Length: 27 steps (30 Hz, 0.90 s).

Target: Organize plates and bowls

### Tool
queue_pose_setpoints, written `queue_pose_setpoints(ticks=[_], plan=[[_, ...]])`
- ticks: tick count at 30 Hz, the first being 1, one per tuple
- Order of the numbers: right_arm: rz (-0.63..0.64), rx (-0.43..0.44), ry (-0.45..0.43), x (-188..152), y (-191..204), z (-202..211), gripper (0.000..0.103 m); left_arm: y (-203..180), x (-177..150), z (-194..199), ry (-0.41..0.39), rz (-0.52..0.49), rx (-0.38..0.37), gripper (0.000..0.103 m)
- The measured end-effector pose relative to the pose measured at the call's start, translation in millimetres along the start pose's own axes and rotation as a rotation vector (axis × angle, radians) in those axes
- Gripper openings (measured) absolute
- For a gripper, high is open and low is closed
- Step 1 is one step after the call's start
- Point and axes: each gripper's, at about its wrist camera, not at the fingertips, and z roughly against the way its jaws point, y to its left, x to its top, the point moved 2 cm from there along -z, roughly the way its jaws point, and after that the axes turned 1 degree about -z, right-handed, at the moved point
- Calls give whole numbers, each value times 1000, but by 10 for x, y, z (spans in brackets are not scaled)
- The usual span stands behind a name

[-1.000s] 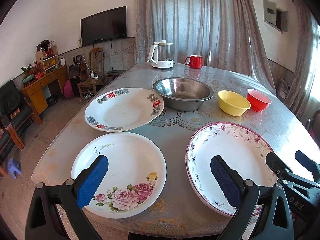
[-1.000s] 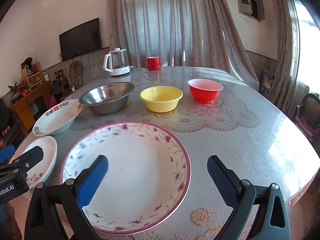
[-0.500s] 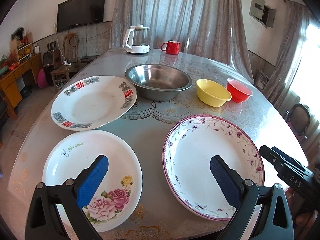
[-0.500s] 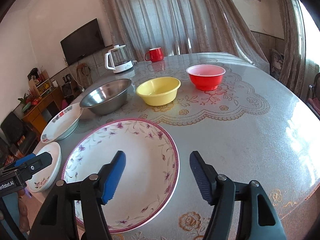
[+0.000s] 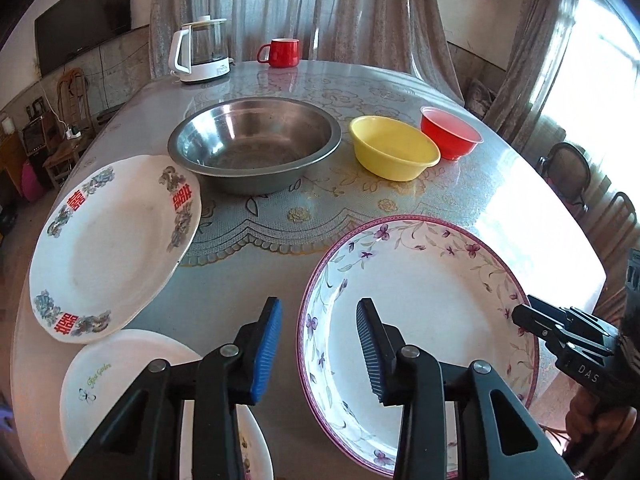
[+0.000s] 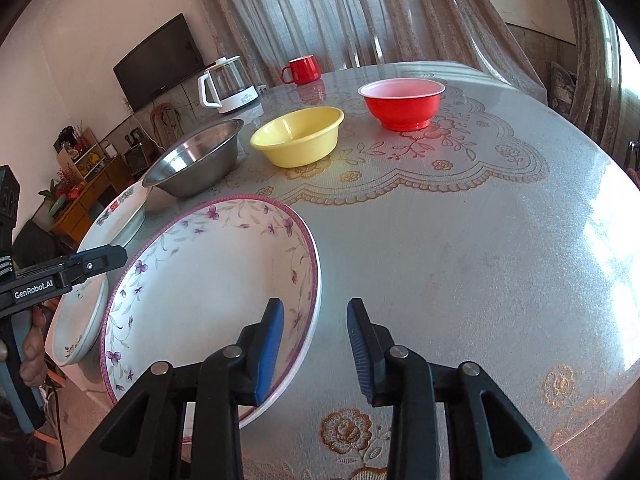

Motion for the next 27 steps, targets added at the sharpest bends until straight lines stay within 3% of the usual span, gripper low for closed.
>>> queue_pose_setpoints(ticks=[7, 14, 16, 19, 24, 27], plan=[[12, 36, 44, -41, -4, -63, 27, -5, 40, -245, 84, -34, -28, 26], [72, 79, 66, -82, 98, -75, 28, -53, -19, -234, 55, -82, 10, 23], [91, 58, 62, -89, 140, -79, 28, -70, -28, -236, 40, -77, 30, 23], [88, 58, 65, -76, 133, -83, 27, -78, -28, -234, 25, -57, 50, 23], [95, 42, 74, -55, 155, -104, 27, 0, -15, -239, 22, 14, 14, 23], [87, 52, 59, -17, 170, -93, 27, 14, -12, -267, 24, 24, 47, 23]])
